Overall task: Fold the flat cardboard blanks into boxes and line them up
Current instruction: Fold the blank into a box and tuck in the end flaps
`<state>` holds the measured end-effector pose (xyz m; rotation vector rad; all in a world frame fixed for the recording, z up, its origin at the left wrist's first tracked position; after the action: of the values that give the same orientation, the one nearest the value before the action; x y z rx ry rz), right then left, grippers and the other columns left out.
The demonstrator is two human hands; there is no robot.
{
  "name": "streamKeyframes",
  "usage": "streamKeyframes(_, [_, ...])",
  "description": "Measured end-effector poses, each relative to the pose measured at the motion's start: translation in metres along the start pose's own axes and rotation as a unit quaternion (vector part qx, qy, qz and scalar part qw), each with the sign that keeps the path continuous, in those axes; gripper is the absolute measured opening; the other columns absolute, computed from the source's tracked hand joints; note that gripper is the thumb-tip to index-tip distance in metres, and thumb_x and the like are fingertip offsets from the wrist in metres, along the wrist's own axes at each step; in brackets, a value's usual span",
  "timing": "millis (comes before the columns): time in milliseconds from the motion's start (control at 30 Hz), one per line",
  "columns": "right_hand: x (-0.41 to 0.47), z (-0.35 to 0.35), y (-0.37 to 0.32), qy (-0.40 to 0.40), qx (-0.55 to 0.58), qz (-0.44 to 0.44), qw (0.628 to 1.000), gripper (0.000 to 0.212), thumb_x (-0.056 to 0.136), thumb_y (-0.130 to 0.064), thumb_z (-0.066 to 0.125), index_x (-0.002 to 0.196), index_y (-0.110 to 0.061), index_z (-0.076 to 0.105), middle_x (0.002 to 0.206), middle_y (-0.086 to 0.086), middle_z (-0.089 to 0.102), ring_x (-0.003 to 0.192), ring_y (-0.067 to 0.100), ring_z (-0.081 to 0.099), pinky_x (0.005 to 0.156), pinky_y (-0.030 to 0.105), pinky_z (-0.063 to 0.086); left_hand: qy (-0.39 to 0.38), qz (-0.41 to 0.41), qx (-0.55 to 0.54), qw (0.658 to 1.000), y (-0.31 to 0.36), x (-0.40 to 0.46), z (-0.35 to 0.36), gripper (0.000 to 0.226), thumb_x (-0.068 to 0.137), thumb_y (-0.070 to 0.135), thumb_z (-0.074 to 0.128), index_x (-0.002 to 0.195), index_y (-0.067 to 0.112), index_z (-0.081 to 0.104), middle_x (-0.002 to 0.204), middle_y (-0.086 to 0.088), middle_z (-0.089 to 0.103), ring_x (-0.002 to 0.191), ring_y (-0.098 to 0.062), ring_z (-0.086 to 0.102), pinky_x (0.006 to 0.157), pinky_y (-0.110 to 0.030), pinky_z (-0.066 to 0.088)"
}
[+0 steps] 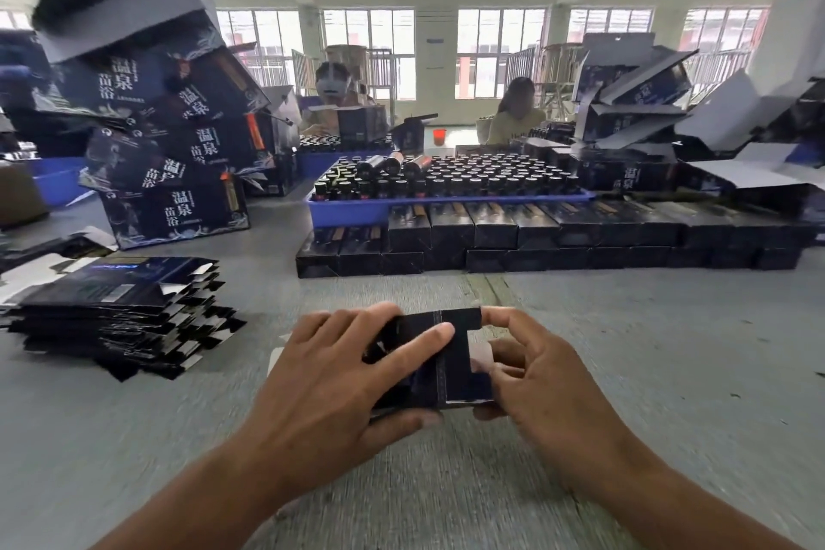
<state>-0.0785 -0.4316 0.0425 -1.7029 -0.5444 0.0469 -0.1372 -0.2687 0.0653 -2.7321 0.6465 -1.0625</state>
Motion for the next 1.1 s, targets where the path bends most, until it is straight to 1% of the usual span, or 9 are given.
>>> streamKeyframes(100, [0.0, -0.003, -0.004, 0.017, -0.023, -0.019, 0.999, 0.045, 0.094, -0.007, 0.067, 0.115, -0.046, 0.06, 0.096, -0.017, 0.076, 0.08, 0.007, 0.075, 0.059, 0.017, 0.056, 0.01, 0.011, -0.017, 1.0, 0.004, 0.001, -0.001, 0.067, 0.095, 0.069, 0.039, 0.154, 0.038, 0.031, 0.132, -0.011, 0.052, 0.111, -0.025, 0.057, 0.091, -0.042, 0.05])
streamKeyframes(200, [-0.001, -0.005, -0.009, 0.031, -0.039, -0.036, 0.998, 0.047, 0.094, -0.007, 0.067, 0.112, -0.049, 0.06, 0.098, -0.015, 0.076, 0.076, 0.006, 0.075, 0.057, 0.016, 0.056, 0.011, 0.013, -0.023, 1.0, 0.004, 0.002, -0.003, 0.065, 0.095, 0.064, 0.043, 0.153, 0.039, 0.03, 0.132, -0.013, 0.051, 0.114, -0.027, 0.055, 0.097, -0.045, 0.048])
streamKeyframes(300, [-0.002, -0.005, -0.014, 0.036, -0.055, -0.054, 0.996, 0.049, 0.093, -0.01, 0.067, 0.113, -0.054, 0.057, 0.1, -0.018, 0.076, 0.078, 0.004, 0.074, 0.058, 0.016, 0.056, 0.009, 0.015, -0.019, 1.0, 0.003, 0.003, -0.003, 0.063, 0.095, 0.062, 0.044, 0.152, 0.04, 0.032, 0.132, -0.016, 0.051, 0.117, -0.031, 0.054, 0.1, -0.047, 0.048])
streamKeyframes(433, [-0.003, -0.003, -0.019, 0.038, -0.081, -0.077, 0.993, 0.05, 0.093, -0.011, 0.067, 0.116, -0.054, 0.054, 0.098, -0.02, 0.075, 0.079, 0.005, 0.074, 0.06, 0.019, 0.057, 0.004, 0.011, -0.019, 1.0, 0.003, 0.004, -0.003, 0.06, 0.097, 0.063, 0.042, 0.152, 0.041, 0.033, 0.133, -0.017, 0.051, 0.121, -0.033, 0.053, 0.102, -0.049, 0.046])
streamKeyframes(600, [-0.007, -0.004, -0.021, 0.044, -0.099, -0.093, 0.99, 0.051, 0.094, -0.013, 0.067, 0.116, -0.057, 0.053, 0.101, -0.024, 0.073, 0.083, 0.002, 0.072, 0.064, 0.015, 0.056, -0.001, 0.006, -0.024, 1.0, 0.004, 0.003, -0.004, 0.059, 0.095, 0.059, 0.046, 0.149, 0.039, 0.037, 0.135, -0.017, 0.05, 0.124, -0.034, 0.054, 0.108, -0.052, 0.043])
streamKeyframes(733, [-0.01, -0.003, -0.026, 0.057, -0.124, -0.114, 0.984, 0.052, 0.094, -0.016, 0.068, 0.117, -0.058, 0.049, 0.099, -0.026, 0.072, 0.084, 0.0, 0.071, 0.066, 0.013, 0.055, 0.008, -0.008, -0.026, 1.0, 0.004, 0.004, -0.009, 0.056, 0.089, 0.053, 0.051, 0.142, 0.035, 0.044, 0.141, -0.016, 0.051, 0.124, -0.032, 0.053, 0.102, -0.046, 0.043])
streamKeyframes(867, [-0.011, -0.005, -0.024, 0.077, -0.132, -0.116, 0.981, 0.047, 0.092, -0.02, 0.07, 0.117, -0.053, 0.049, 0.101, -0.015, 0.074, 0.083, -0.002, 0.071, 0.066, 0.01, 0.053, 0.025, -0.006, -0.046, 0.999, 0.006, 0.003, -0.012, 0.052, 0.086, 0.046, 0.056, 0.136, 0.033, 0.049, 0.144, -0.013, 0.051, 0.127, -0.03, 0.051, 0.096, -0.043, 0.045])
streamKeyframes(1033, [-0.013, -0.005, -0.025, 0.083, -0.146, -0.109, 0.98, 0.058, 0.092, -0.022, 0.07, 0.12, -0.062, 0.039, 0.105, -0.014, 0.073, 0.083, -0.004, 0.07, 0.067, 0.008, 0.052, 0.032, -0.005, -0.055, 0.998, 0.005, 0.001, -0.01, 0.057, 0.08, 0.04, 0.068, 0.133, 0.031, 0.051, 0.144, -0.014, 0.051, 0.127, -0.034, 0.055, 0.092, -0.046, 0.05])
streamKeyframes(1100, [-0.014, -0.004, -0.027, 0.077, -0.16, -0.118, 0.977, 0.059, 0.093, -0.022, 0.069, 0.123, -0.064, 0.041, 0.104, -0.015, 0.072, 0.082, -0.002, 0.07, 0.067, 0.011, 0.054, 0.037, -0.004, -0.055, 0.998, 0.006, 0.002, -0.011, 0.054, 0.081, 0.04, 0.068, 0.132, 0.03, 0.052, 0.144, -0.015, 0.051, 0.127, -0.034, 0.055, 0.093, -0.043, 0.047])
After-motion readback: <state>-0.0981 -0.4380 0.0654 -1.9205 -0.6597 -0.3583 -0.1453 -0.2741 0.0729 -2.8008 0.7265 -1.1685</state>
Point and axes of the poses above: each hand's wrist, its own x-axis towards the middle knuckle, its own z-axis out of the palm, y = z × x, the point moved 7 cm from there along x, towards the middle knuckle
